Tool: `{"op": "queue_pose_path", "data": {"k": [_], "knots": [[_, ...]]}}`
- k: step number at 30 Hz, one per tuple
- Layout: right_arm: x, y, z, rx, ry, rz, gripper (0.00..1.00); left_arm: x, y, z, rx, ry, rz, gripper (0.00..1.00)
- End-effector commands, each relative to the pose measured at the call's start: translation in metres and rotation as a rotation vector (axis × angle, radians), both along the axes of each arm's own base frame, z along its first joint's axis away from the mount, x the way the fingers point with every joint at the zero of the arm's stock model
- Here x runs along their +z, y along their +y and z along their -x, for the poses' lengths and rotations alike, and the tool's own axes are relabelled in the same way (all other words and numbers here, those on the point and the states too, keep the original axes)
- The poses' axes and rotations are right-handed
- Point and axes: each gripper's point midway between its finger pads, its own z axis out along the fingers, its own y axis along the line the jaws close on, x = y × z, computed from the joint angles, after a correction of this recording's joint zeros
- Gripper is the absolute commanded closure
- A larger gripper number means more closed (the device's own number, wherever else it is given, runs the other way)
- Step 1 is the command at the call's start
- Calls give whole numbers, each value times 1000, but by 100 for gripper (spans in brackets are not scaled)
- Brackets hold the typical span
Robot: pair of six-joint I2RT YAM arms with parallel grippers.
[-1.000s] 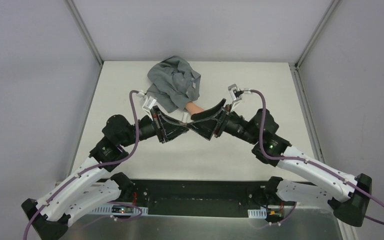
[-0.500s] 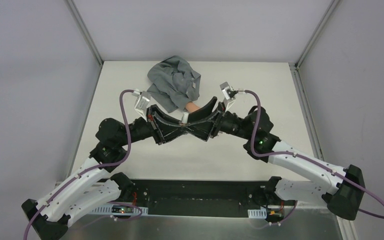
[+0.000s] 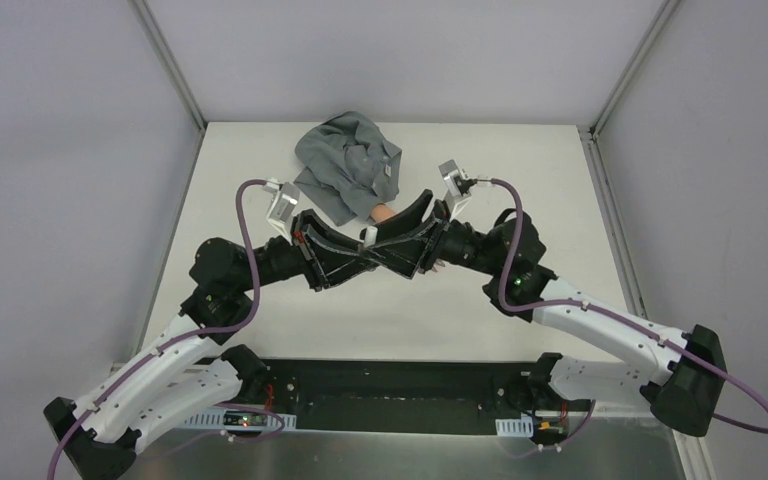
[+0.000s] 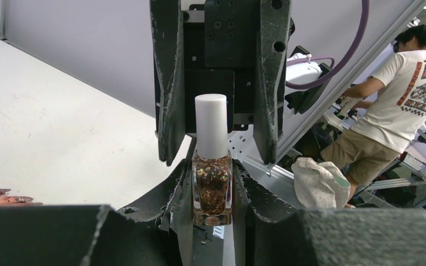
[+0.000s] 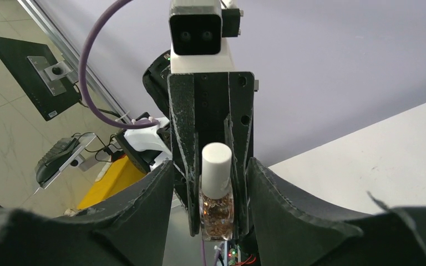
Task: Paint the nails
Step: Screw the nail polish bottle.
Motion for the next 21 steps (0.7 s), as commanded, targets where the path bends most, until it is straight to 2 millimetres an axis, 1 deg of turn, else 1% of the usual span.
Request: {"op": "queue_pose_path", "data": {"k": [1,4,7,10,13,17,20,21], "knots": [[47,-14,8,-6,-112,-106,46,14,1,10,-34,-45,47,100],[48,-14,7,-3,-111,-98,46,15,1,10,-34,-45,49,100],[48,-13,8,6,-109,-94,48,15,1,9,-35,-44,47,100],[48,-13,8,8,-105,-92,57,14,0,8,-33,-41,45,100],[49,-13,8,9,-98,-84,71,12,-1,7,-31,-38,42,100],[42,-8,6,14,-75,-39,83,13,-1,6,-28,-41,42,100],[35,-7,4,9,-56,-14,95,13,-1,5,-22,-45,42,100],[32,-7,4,10,-48,-2,95,13,-1,4,-16,-48,42,100]]}}
